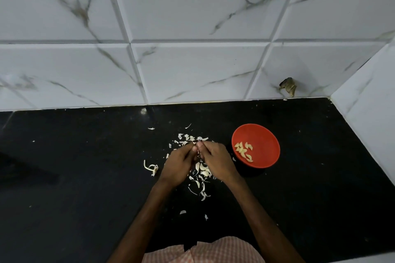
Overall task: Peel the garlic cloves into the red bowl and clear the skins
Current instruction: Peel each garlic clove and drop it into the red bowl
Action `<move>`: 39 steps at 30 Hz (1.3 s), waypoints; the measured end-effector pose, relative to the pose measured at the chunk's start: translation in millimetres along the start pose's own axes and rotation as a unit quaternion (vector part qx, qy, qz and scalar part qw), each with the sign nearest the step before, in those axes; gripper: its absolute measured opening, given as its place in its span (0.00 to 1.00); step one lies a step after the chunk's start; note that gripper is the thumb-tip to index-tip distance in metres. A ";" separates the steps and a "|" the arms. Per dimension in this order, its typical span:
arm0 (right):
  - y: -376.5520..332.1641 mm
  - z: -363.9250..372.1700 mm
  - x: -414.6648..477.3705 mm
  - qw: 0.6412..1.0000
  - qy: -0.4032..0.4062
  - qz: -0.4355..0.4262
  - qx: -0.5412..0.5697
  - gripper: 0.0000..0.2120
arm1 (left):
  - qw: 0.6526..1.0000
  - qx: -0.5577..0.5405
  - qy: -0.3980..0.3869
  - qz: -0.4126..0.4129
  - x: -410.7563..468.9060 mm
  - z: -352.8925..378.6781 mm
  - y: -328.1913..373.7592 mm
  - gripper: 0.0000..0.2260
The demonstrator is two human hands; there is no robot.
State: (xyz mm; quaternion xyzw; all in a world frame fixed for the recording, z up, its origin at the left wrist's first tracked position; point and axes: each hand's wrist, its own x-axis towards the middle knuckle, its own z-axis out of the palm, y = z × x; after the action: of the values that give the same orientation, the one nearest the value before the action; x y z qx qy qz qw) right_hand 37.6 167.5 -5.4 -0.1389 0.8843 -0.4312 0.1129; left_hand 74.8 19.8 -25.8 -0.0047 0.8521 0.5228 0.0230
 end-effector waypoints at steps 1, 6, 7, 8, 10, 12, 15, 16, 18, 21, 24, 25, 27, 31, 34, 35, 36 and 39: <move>0.5 -1.2 -0.3 0.999 0.002 -0.026 -0.042 0.16 | 0.999 -0.042 0.004 -0.023 -0.1 1.8 1.0 0.18; 3.3 -5.1 -1.1 0.992 0.036 -0.097 -0.072 0.10 | 0.966 -0.245 -0.015 -0.077 0.9 3.3 13.3 0.20; 2.6 -6.6 -1.0 0.993 0.039 -0.096 -0.052 0.10 | 0.964 -0.254 -0.017 -0.077 0.9 1.5 14.6 0.20; 2.2 -8.3 -0.5 0.995 0.042 -0.090 -0.030 0.11 | 0.963 -0.258 -0.017 -0.077 0.4 -0.3 15.1 0.20; 1.4 -11.6 -0.1 0.995 0.055 -0.086 0.006 0.11 | 0.962 -0.262 -0.016 -0.078 -0.8 -2.4 15.7 0.20; 2.0 -14.0 0.0 0.993 0.066 -0.089 0.026 0.09 | 0.958 -0.271 -0.016 -0.090 -1.2 -1.8 15.2 0.19; 5.9 -16.6 -0.3 0.993 0.072 -0.083 0.043 0.06 | 0.960 -0.270 0.000 -0.078 -0.7 -0.4 13.4 0.16; 7.1 -17.7 -0.4 0.994 0.065 -0.080 0.046 0.08 | 0.963 -0.260 0.011 -0.062 -0.3 -0.3 12.3 0.14; 8.9 -19.4 -0.8 0.995 0.047 -0.072 0.048 0.12 | 0.975 -0.216 0.032 -0.033 1.0 -1.0 9.8 0.11; 9.1 -19.7 -0.4 0.995 0.056 -0.066 0.046 0.12 | 0.988 -0.148 0.046 -0.012 3.3 -1.8 7.1 0.09; 6.2 -17.4 -0.8 0.989 0.117 -0.073 0.054 0.09 | 0.992 -0.111 0.056 -0.003 3.4 -2.5 7.5 0.10; 5.3 -16.3 -1.0 0.987 0.129 -0.076 0.064 0.07 | 0.993 -0.101 0.059 0.003 3.2 -2.6 8.4 0.11; 2.6 -12.4 -1.6 0.983 0.128 -0.081 0.102 0.05 | 0.994 -0.085 0.071 0.018 2.6 -3.4 11.0 0.11; -1.6 -0.8 -0.8 0.974 0.139 -0.063 0.164 0.03 | 0.994 -0.072 0.074 0.021 -0.4 -4.3 18.3 0.09; 2.4 -0.1 1.3 0.971 0.123 -0.049 0.197 0.04 | 1.000 -0.011 0.008 -0.001 -1.0 -7.8 15.3 0.11; 4.8 -2.0 2.0 0.970 0.109 -0.046 0.212 0.04 | 0.999 -0.028 -0.018 -0.009 -0.5 -9.8 14.3 0.12; 7.1 -4.0 2.0 0.968 0.094 -0.047 0.228 0.04 | 0.996 -0.071 -0.043 -0.015 -0.4 -11.6 13.7 0.14; 8.4 -8.6 1.7 0.957 0.053 -0.056 0.278 0.07 | 0.974 -0.209 -0.089 -0.026 -0.7 -12.9 14.6 0.18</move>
State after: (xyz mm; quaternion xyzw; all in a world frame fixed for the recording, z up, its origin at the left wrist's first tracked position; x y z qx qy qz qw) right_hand 32.0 178.1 -7.0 -0.1283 0.7248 -0.6727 0.0753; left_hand 74.5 14.9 -6.9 0.0155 0.7183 0.6867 0.1108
